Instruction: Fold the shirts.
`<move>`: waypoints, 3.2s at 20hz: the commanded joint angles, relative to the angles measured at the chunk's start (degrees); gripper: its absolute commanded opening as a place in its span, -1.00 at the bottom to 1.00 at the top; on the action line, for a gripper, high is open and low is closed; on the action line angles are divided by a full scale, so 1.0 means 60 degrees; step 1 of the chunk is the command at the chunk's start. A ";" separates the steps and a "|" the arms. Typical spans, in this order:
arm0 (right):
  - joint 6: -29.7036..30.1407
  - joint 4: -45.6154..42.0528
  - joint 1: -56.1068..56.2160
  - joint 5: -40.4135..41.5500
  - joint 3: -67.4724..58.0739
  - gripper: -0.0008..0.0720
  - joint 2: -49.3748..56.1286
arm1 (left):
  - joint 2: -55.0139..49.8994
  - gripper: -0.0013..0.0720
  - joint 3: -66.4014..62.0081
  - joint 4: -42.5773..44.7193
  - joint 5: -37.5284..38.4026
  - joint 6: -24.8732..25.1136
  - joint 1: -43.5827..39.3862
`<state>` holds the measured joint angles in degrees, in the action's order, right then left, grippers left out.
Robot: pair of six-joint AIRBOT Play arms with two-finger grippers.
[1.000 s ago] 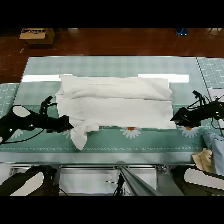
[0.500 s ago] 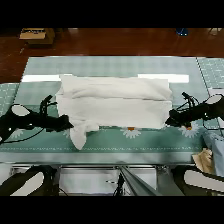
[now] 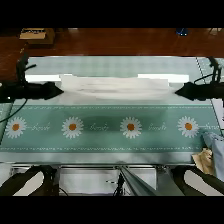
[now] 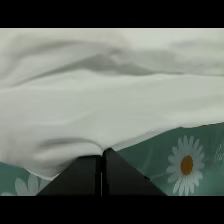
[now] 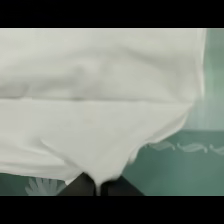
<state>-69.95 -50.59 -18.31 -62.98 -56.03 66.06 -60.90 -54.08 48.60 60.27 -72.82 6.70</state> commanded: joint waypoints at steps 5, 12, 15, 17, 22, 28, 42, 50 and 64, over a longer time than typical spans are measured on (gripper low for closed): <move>0.0772 0.3282 -0.0004 0.2186 -0.0313 -0.88 0.1789 | -0.2973 -0.91 -0.1880 -0.1381 -0.0965 0.0066 0.0015; 0.0907 0.3260 0.0896 0.4805 -0.0317 -0.88 0.3253 | -0.5974 -0.91 -0.4452 -0.1537 -0.0459 0.0062 0.0015; 0.0929 0.2929 0.1107 0.5406 -0.0550 -0.88 0.3705 | -0.6564 -0.91 -0.4965 -0.1526 -0.0561 0.0066 0.0029; 0.0925 0.2838 0.1104 0.5362 -0.0772 -0.87 0.3963 | -0.6849 -0.90 -0.4991 -0.1497 -0.0627 0.0066 0.0029; 0.1151 0.2575 0.1016 0.5129 -0.0823 -0.32 0.3927 | -0.7023 0.40 -0.4994 -0.1027 -0.0441 0.0062 0.0168; 0.0994 -0.0200 -0.0219 0.4156 -0.1708 0.13 0.2703 | -0.6084 0.38 -0.4994 -0.0594 0.1155 0.0062 0.1515; 0.0295 0.3807 -0.1151 0.1468 -0.1781 0.66 0.5431 | -0.5632 0.33 -0.4991 -0.0630 0.1829 0.0284 0.1140; 0.0951 0.5730 0.0641 0.3512 -0.1781 0.66 0.5807 | -0.5639 0.33 -0.4991 -0.0637 0.1825 0.0466 0.0812; 0.0965 0.5093 0.1271 0.4299 -0.1781 -0.87 0.5461 | -0.5639 0.03 -0.4991 -0.0634 0.1825 0.0532 0.0707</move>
<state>-64.16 -16.82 -10.39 -36.23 -66.67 100.07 -94.74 -84.03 44.77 71.13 -69.63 10.96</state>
